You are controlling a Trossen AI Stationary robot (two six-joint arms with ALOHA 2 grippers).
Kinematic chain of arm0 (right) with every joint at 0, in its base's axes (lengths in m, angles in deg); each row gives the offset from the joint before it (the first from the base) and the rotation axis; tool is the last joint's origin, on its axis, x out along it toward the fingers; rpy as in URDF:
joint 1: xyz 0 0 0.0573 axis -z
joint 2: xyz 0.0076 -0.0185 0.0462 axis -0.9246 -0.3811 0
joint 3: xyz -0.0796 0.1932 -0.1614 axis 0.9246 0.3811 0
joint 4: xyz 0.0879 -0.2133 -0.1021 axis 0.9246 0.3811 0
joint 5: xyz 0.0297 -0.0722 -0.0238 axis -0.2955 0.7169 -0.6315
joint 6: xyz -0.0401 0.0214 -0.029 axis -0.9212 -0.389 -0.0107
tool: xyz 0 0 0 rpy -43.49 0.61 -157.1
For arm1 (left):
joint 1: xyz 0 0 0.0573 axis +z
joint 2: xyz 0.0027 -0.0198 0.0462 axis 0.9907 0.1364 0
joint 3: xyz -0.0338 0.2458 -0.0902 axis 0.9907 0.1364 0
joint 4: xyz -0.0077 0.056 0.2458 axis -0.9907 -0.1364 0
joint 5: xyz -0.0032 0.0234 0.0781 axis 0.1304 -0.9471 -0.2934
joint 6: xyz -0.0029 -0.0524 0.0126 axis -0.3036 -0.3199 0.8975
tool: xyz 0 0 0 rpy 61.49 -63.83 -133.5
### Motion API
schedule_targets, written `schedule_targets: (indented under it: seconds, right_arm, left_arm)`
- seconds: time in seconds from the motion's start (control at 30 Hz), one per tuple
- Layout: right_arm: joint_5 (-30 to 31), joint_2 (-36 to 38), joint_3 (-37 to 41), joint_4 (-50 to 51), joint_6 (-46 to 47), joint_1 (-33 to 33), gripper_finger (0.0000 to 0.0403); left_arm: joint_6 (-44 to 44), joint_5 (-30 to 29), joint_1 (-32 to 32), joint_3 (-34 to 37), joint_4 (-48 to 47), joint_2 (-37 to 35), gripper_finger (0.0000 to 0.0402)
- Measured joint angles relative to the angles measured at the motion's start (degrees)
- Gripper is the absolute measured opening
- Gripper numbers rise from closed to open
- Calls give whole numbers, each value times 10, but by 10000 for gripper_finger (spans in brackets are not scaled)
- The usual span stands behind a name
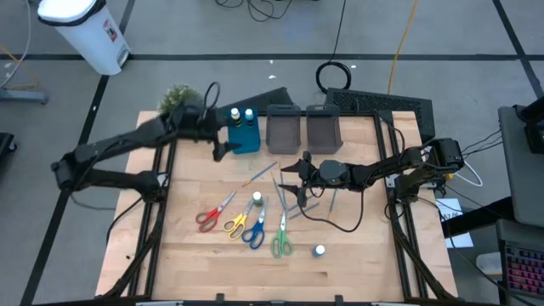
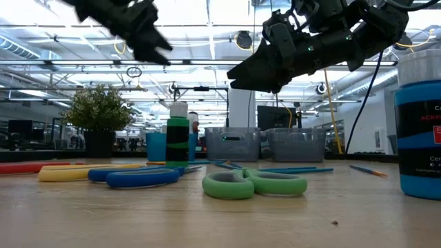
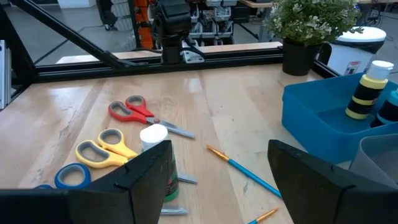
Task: Pick & Place Paint Supplies
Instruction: Put the blue paint into the blue bin
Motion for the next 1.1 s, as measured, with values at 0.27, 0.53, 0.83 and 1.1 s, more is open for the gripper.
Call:
schedule_targets:
  seconds: [0.27, 0.53, 0.83, 1.1]
  right_arm:
    - [0, 12, 0, 22, -19, 0, 256]
    - [-28, 139, 0, 227, -9, -2, 256]
    - [-121, 300, 0, 462, 102, -63, 256]
    - [-117, 345, 0, 600, 213, -186, 256]
  left_arm:
    - [-43, -4, 17, 210, 148, -154, 397]
    - [-94, 28, 4, 272, 144, -277, 397]
    - [-76, 56, -16, 279, 153, -306, 397]
    - [-73, 56, -16, 279, 158, -304, 397]
